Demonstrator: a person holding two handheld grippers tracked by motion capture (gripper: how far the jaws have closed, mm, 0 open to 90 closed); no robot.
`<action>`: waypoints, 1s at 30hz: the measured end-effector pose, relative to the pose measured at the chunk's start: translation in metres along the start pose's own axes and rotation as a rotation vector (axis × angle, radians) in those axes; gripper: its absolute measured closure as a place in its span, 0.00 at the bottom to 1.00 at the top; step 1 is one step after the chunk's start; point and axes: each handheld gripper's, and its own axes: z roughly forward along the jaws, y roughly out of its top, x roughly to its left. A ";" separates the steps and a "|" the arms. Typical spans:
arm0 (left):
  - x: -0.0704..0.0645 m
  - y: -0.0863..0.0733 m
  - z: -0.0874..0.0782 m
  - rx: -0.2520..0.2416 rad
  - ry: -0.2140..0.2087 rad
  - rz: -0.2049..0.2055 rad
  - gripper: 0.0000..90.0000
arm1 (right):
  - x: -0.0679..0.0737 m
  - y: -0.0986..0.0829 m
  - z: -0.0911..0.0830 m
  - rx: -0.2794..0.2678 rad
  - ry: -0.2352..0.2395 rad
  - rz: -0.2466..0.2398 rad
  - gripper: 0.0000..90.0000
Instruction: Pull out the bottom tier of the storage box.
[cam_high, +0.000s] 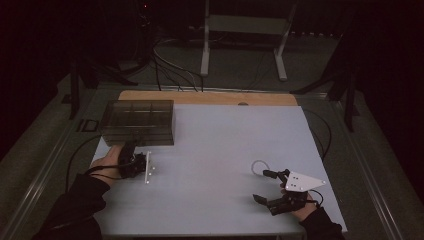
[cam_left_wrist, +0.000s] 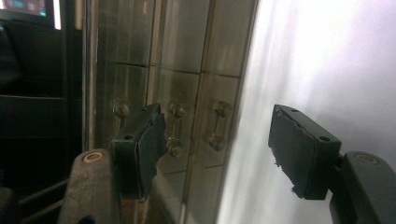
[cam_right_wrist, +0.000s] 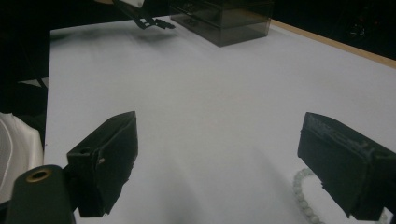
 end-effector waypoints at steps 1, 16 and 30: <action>-0.002 0.001 0.002 0.002 0.007 -0.005 0.41 | 0.000 0.000 0.000 -0.004 -0.001 0.000 0.14; -0.023 0.006 0.019 0.076 0.053 0.138 0.61 | 0.000 0.000 0.000 0.002 -0.001 -0.006 0.14; -0.029 0.013 0.036 0.158 0.117 0.150 0.81 | 0.001 0.001 -0.001 -0.002 0.001 -0.004 0.14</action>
